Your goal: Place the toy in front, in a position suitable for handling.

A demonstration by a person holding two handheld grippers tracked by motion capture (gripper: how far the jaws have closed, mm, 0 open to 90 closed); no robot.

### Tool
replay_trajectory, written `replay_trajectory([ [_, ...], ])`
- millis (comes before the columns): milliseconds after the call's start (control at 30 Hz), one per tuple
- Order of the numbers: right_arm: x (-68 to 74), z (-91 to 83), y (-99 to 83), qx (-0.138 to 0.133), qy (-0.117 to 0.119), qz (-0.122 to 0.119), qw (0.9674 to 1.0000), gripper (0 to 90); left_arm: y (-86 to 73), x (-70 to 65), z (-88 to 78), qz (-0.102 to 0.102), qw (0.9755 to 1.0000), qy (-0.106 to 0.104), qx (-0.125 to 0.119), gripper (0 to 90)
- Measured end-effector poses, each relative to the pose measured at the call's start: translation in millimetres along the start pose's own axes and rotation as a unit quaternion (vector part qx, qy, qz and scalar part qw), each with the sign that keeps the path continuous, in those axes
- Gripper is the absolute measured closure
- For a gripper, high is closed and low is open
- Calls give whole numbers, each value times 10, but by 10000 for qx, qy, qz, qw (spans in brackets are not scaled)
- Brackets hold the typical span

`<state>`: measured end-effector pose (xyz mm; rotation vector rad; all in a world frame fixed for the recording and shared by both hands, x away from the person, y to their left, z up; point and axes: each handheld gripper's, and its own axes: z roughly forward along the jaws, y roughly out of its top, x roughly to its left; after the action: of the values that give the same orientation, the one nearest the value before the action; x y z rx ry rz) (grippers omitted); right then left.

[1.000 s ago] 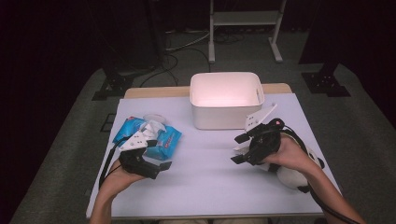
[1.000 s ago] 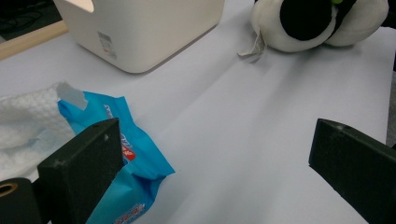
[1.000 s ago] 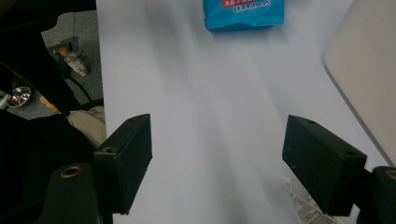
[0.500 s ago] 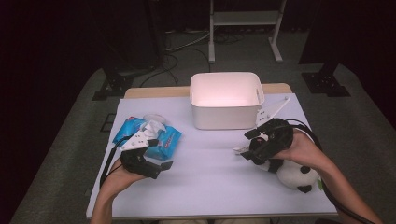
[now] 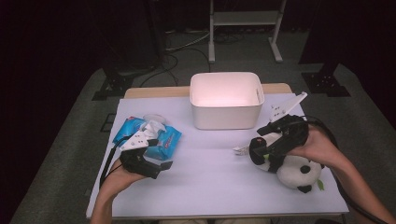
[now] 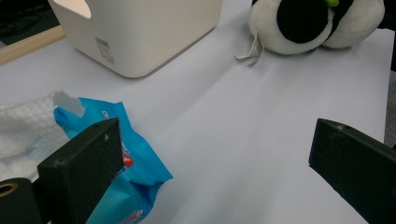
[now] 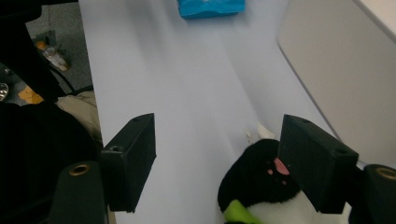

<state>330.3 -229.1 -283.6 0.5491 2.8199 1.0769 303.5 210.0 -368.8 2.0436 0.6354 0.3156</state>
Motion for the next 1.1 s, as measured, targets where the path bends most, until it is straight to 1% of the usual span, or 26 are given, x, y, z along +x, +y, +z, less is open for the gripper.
replay_trajectory([
  [233, -61, -116, -74, -12, -113, 96, 9999, 267, 2, 3, -25, 2, 10000, 24, -16, 24],
  [267, -87, -156, -112, 21, -160, 143, 9998, 286, 2, 2, -27, -11, 10000, 26, -31, 24],
  [333, -103, -171, -132, 18, -175, 162, 9997, 286, 1, 2, -26, -7, 10000, 26, -29, 24],
  [400, -150, -216, -199, 49, -236, 249, 9994, 293, -1, 2, -22, -12, 10000, 24, -16, 24],
  [433, -150, -216, -199, 49, -236, 249, 9994, 293, -1, 2, -22, -12, 10000, 24, -16, 25],
  [467, -183, -243, -249, 57, -261, 352, 9990, 293, -4, 2, -20, -16, 10000, 26, -13, 24],
  [567, -237, -280, -332, 94, -308, 447, 9985, 300, -7, 4, -18, -32, 10000, 24, -23, 24],
  [600, -237, -280, -332, 94, -308, 447, 9985, 300, -8, 5, -18, -30, 10000, 24, -24, 24],
  [633, -266, -300, -388, 123, -339, 517, 9980, 301, -8, 6, -17, -29, 10000, 24, -21, 24],
  [667, -266, -300, -388, 123, -339, 517, 9980, 301, -9, 7, -16, -32, 10000, 26, -17, 24],
  [733, -308, -323, -470, 161, -394, 585, 9974, 307, -12, 6, -10, -35, 10000, 23, -9, 24],
  [900, -372, -336, -582, 230, -445, 680, 9964, 308, -13, 3, -8, -40, 10000, 23, 7, 25],
  [967, -413, -341, -662, 264, -461, 780, 9955, 315, -14, 4, -7, -44, 10000, 24, 2, 24],
  [1100, -447, -340, -733, 318, -491, 862, 9946, 318, -21, 7, -7, -61, 10000, 30, -5, 24],
])
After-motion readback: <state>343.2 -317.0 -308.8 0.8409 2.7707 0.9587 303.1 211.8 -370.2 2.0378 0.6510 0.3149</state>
